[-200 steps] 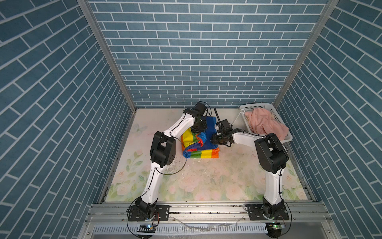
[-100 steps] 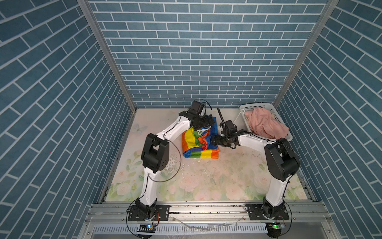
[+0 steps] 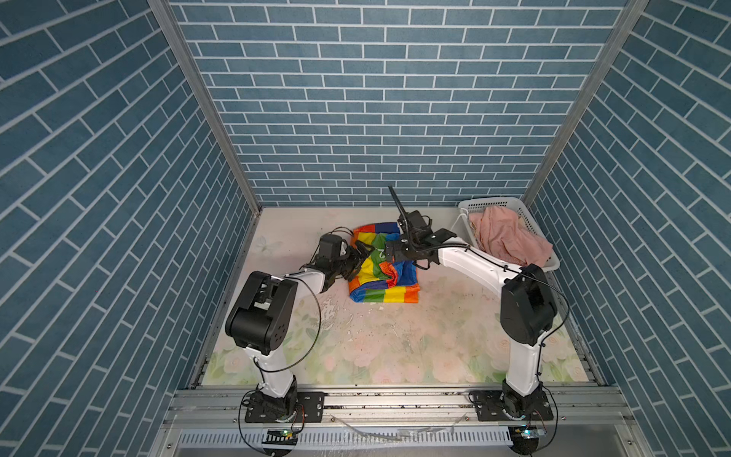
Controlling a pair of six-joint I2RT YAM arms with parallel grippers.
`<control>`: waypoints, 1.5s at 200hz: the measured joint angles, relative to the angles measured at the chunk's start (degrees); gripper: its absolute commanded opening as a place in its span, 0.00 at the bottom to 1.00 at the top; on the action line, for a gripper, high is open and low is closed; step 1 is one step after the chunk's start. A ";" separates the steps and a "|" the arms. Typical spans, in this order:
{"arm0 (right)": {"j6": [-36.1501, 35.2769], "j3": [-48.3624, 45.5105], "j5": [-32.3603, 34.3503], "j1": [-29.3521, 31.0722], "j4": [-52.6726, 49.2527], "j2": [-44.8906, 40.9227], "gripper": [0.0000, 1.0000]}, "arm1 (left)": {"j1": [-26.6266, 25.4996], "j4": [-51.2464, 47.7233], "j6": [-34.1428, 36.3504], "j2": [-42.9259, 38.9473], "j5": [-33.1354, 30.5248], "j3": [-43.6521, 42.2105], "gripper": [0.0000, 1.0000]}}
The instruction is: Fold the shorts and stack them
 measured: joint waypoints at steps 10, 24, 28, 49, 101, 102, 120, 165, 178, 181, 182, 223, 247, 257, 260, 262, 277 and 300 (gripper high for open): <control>-0.02 2.34 0.96 1.29 -1.46 2.58 0.98 | 0.22 2.95 -2.32 0.26 0.35 -1.79 1.00; -0.04 5.25 2.27 2.40 -3.54 5.90 0.99 | 0.59 8.15 -5.31 0.28 0.59 -3.72 1.00; -0.07 5.97 2.62 2.62 -4.11 6.71 0.99 | 0.68 9.53 -6.10 0.35 0.68 -4.20 1.00; -0.46 9.16 4.96 3.56 -6.97 10.40 0.99 | 0.94 15.54 -9.11 1.49 0.85 -6.36 1.00; -1.55 10.49 9.73 3.80 -11.32 14.86 0.98 | 1.36 24.90 -12.20 4.48 0.81 -11.06 1.00; -1.55 10.45 9.77 3.78 -11.32 14.86 0.98 | 1.36 24.90 -12.15 4.48 0.83 -11.06 0.99; -2.08 8.22 10.80 3.15 -11.08 14.19 0.98 | 1.38 24.17 -10.69 4.35 0.87 -11.02 1.00; -2.82 -8.48 11.30 -0.85 -7.21 3.45 0.98 | 1.36 17.00 -4.37 0.98 0.57 -10.95 1.00; -2.82 -14.23 10.56 -2.99 -4.87 -1.29 0.98 | 1.33 14.19 -2.62 -0.15 0.55 -10.78 1.00; -2.80 -15.28 10.40 -3.48 -4.52 -2.23 0.98 | 1.31 13.55 -2.23 -0.39 0.57 -10.73 1.00; -2.80 -15.52 10.40 -3.61 -4.46 -2.45 0.99 | 1.31 13.40 -2.12 -0.44 0.55 -10.71 1.00; -2.93 -19.28 9.79 -8.17 -4.35 -9.20 0.98 | 0.52 3.78 4.13 -2.80 -0.09 -8.28 1.00; -2.67 -12.61 6.80 -8.44 -4.83 -8.83 0.98 | -0.31 -5.77 8.48 -6.21 -1.62 -3.13 1.00; -2.01 -8.79 4.66 -8.57 -4.46 -8.28 0.99 | -0.94 -8.85 9.84 -8.33 -2.25 -0.28 1.00; -1.64 -7.30 3.82 -8.66 -4.26 -7.91 0.98 | -1.25 -9.79 10.23 -9.16 -2.45 0.92 0.99; -1.38 -6.40 3.41 -8.70 -4.04 -7.72 0.99 | -1.36 -10.08 10.38 -9.49 -2.54 1.36 1.00; 0.83 -1.55 -0.35 -8.85 -1.68 -6.16 0.99 | -2.75 -10.36 10.51 -12.61 -2.86 4.83 1.00; 7.04 2.99 -7.65 -9.79 4.02 -2.62 0.99 | -5.33 -4.20 7.30 -15.19 -3.63 4.15 1.00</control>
